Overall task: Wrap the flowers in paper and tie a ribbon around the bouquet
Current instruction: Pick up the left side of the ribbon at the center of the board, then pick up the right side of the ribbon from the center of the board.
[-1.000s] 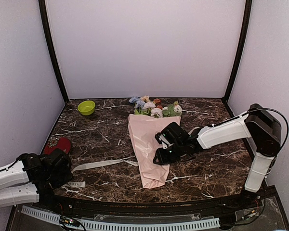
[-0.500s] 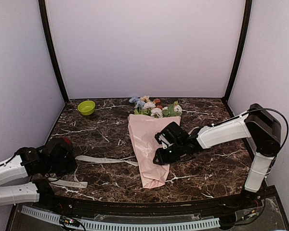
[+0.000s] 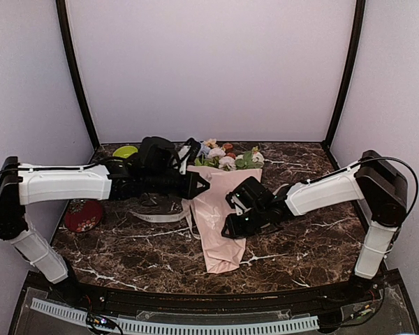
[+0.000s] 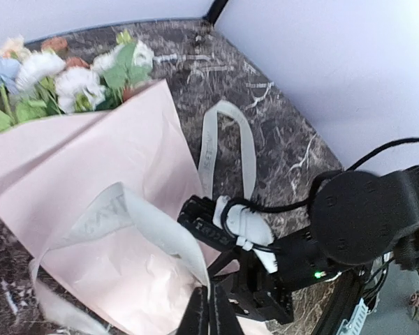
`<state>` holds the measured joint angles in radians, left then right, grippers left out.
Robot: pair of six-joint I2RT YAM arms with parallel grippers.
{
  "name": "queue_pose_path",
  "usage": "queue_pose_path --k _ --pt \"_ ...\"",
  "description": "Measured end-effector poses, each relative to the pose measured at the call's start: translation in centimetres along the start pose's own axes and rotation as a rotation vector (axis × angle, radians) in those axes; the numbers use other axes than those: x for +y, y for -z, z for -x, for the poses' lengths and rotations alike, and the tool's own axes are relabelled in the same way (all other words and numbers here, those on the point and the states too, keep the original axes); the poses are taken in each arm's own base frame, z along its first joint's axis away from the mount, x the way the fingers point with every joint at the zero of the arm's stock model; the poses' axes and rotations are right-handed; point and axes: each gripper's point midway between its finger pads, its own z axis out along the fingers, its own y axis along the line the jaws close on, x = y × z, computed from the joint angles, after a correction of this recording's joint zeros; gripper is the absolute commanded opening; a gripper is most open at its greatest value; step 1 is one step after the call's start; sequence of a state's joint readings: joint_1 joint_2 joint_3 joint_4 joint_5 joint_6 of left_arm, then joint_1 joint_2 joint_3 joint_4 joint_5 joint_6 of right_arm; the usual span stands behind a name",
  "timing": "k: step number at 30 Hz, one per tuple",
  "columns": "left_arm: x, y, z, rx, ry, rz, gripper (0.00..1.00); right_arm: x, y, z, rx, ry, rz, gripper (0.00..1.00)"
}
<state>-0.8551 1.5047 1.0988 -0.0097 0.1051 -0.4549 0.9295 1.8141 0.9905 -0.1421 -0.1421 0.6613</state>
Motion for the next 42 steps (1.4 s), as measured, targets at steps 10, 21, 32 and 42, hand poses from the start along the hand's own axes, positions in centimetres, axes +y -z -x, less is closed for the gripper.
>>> queue_pose_path --k 10,21,32,42 --pt "5.4 -9.8 -11.3 0.311 0.083 0.034 0.0 -0.1 0.2 -0.1 -0.004 -0.055 -0.002 0.34" --pt "9.1 -10.1 -12.8 0.389 0.175 0.088 0.0 1.5 6.3 2.8 -0.058 -0.051 -0.035 0.46" --pt "8.7 -10.7 -13.5 0.425 0.19 0.053 0.0 -16.2 15.0 7.4 -0.139 -0.239 -0.444 0.7" --pt "8.6 -10.8 -13.5 0.422 0.215 0.049 0.0 -26.1 11.0 8.0 0.014 -0.326 -0.475 0.52"
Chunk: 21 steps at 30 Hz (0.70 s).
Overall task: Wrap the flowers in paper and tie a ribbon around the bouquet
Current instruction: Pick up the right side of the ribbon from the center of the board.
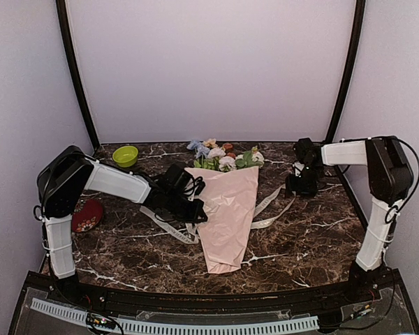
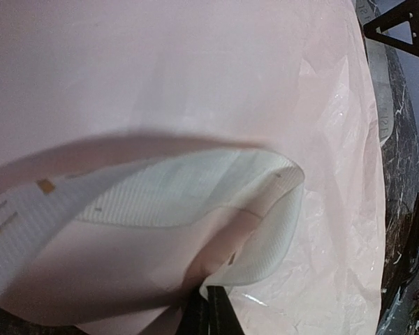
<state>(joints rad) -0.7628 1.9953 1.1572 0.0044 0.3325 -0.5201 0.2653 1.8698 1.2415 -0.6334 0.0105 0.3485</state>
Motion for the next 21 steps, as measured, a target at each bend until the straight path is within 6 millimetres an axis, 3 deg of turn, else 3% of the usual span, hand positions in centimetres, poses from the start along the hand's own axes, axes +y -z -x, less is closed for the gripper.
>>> queue_pose_path --k 2,4,8,11,13,15,19,21 --pt "0.0 0.0 0.0 -0.001 0.0 -0.001 0.0 0.6 -1.2 0.4 0.021 0.025 0.02 0.23" --pt "0.0 0.0 0.0 -0.004 0.001 -0.002 0.0 1.0 -1.4 0.9 0.008 0.043 0.043 0.01" --pt "0.2 -0.1 0.1 -0.01 -0.002 0.008 0.0 0.5 -1.4 0.8 0.002 0.047 0.042 0.0" --pt "0.3 -0.1 0.1 -0.014 -0.014 0.023 0.0 -0.9 0.5 0.1 -0.019 0.028 0.023 0.0" --pt "0.5 0.0 0.2 -0.019 -0.021 0.035 0.0 -1.4 3.6 0.4 -0.079 0.021 0.018 0.0" --pt "0.6 0.0 0.3 -0.021 -0.027 0.046 0.0 -1.3 8.2 1.6 -0.198 0.018 0.045 0.0" --pt "0.8 0.2 0.4 -0.016 -0.042 0.085 0.0 0.8 17.7 2.5 -0.447 0.047 0.202 0.0" --pt "0.9 0.3 0.4 -0.011 -0.051 0.107 0.0 1.6 20.4 1.9 -0.511 0.068 0.272 0.0"
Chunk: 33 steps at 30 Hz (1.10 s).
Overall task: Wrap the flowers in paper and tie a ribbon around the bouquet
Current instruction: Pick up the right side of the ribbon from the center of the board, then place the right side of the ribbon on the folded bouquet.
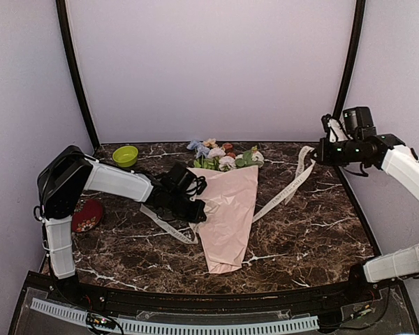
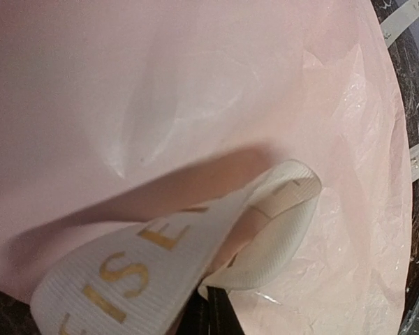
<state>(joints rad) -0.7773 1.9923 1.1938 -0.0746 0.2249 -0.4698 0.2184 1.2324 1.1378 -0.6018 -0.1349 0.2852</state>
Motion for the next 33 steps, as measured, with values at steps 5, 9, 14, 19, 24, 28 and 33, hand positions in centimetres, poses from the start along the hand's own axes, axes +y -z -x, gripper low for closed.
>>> queue_pose_path --k 5,9,14,19,24,28,33 --pt "0.5 0.2 0.1 0.008 -0.021 0.036 0.0 3.7 1.8 0.2 -0.035 0.032 0.171 0.0" --pt "0.6 0.3 0.1 0.011 -0.031 0.048 0.0 8.7 2.1 0.5 -0.043 0.097 0.325 0.0" --pt "0.5 0.3 0.2 0.011 -0.035 0.045 0.0 16.6 2.7 2.5 -0.11 0.17 0.574 0.0" --pt "0.3 0.3 0.1 0.003 -0.049 0.019 0.0 24.3 -2.2 2.4 -0.054 0.218 0.77 0.0" --pt "0.3 1.1 -0.5 -0.029 -0.08 -0.004 0.0 25.8 -10.9 -1.8 0.102 0.16 0.808 0.0" --pt "-0.3 2.3 0.0 -0.077 -0.128 -0.029 0.0 25.0 -17.4 -6.2 0.257 0.093 0.785 0.0" --pt "-1.3 4.2 0.8 -0.143 -0.212 -0.057 0.0 25.1 -22.0 -9.0 0.366 0.076 0.762 0.0"
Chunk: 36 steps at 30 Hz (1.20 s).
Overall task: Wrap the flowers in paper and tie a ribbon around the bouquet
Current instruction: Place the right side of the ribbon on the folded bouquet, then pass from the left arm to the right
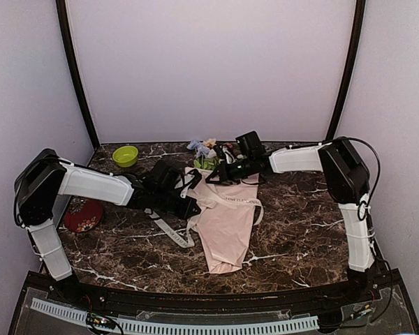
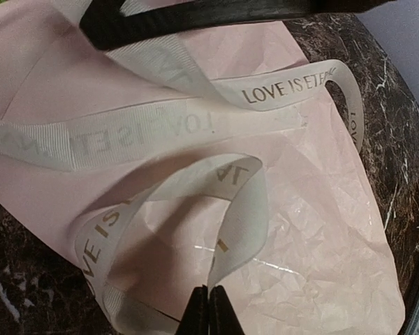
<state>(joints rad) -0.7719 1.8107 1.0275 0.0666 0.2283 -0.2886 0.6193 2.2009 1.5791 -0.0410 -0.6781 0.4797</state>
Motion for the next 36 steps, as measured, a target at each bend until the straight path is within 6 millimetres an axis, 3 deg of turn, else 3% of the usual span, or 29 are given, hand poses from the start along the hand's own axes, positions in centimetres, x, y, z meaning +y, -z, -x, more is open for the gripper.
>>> queue_pose_path --k 2,4,8,12,17,20,23,26,30,33,36 --pt "-0.4 1.0 0.4 -0.02 -0.049 -0.007 0.0 0.1 -0.8 0.3 0.011 0.006 0.007 0.02" --pt "-1.0 2.1 1.2 -0.046 -0.114 -0.019 0.0 0.7 -1.5 0.9 0.016 0.023 0.025 0.1" --pt "-2.5 3.8 2.8 -0.095 -0.232 -0.06 0.0 2.1 -2.3 1.7 0.027 0.048 0.07 0.43" --pt "-3.4 4.4 4.2 -0.128 -0.293 -0.083 0.0 2.7 -1.8 1.5 0.035 0.018 0.093 0.56" --pt "-3.9 4.4 5.3 -0.143 -0.29 -0.121 0.0 3.0 1.1 2.5 0.012 0.013 0.02 0.59" --pt "-3.5 4.0 5.7 -0.145 -0.252 -0.142 0.0 3.9 4.0 3.8 -0.039 0.028 -0.021 0.59" --pt "-3.4 3.5 5.8 -0.143 -0.208 -0.17 0.0 4.5 7.0 3.8 -0.092 0.035 -0.073 0.57" --pt "-3.6 3.5 6.1 -0.15 -0.184 -0.198 0.0 4.7 9.5 2.0 -0.129 0.028 -0.112 0.53" --pt "-4.0 3.7 7.0 -0.177 -0.164 -0.212 0.0 4.7 10.6 -1.5 -0.129 0.003 -0.133 0.53" --pt "-4.0 3.9 7.7 -0.202 -0.131 -0.21 0.0 5.1 9.2 -5.6 -0.099 0.0 -0.159 0.54" --pt "-4.1 4.1 8.4 -0.228 -0.093 -0.214 0.0 7.2 6.2 -10.0 -0.048 0.029 -0.126 0.58"
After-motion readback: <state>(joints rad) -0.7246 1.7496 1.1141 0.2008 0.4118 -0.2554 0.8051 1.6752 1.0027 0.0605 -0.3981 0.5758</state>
